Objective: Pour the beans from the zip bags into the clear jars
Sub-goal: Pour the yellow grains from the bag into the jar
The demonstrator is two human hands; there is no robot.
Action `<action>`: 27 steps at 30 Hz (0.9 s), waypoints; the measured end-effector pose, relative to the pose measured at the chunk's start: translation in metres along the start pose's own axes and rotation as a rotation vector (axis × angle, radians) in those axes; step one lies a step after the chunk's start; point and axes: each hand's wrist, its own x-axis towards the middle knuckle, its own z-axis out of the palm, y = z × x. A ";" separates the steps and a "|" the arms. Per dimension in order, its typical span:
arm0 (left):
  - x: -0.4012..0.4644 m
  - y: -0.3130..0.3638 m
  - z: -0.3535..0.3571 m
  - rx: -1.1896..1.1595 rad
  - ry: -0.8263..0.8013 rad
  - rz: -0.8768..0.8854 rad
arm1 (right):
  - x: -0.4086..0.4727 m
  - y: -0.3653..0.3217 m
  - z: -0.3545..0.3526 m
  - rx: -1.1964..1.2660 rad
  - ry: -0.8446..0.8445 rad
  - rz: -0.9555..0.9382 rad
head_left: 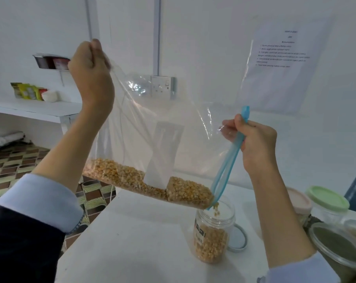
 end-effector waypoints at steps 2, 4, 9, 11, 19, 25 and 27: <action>-0.001 -0.002 -0.001 -0.003 0.004 0.002 | -0.001 -0.001 0.000 0.028 0.021 0.011; -0.002 -0.001 0.000 -0.008 0.000 -0.004 | 0.000 -0.001 0.001 0.018 0.051 -0.015; -0.005 0.009 0.004 0.038 0.001 0.045 | -0.005 0.001 0.007 -0.037 0.050 -0.047; -0.006 0.010 0.003 0.059 0.011 0.054 | -0.007 0.002 0.007 -0.060 0.027 -0.082; -0.006 0.011 -0.001 0.102 0.016 0.030 | -0.007 0.002 0.003 -0.051 0.015 -0.080; -0.010 0.016 -0.005 0.058 -0.012 -0.012 | -0.008 0.004 -0.002 -0.109 -0.007 -0.117; -0.012 0.019 -0.006 0.022 -0.009 -0.054 | -0.007 0.005 -0.004 -0.087 0.031 -0.126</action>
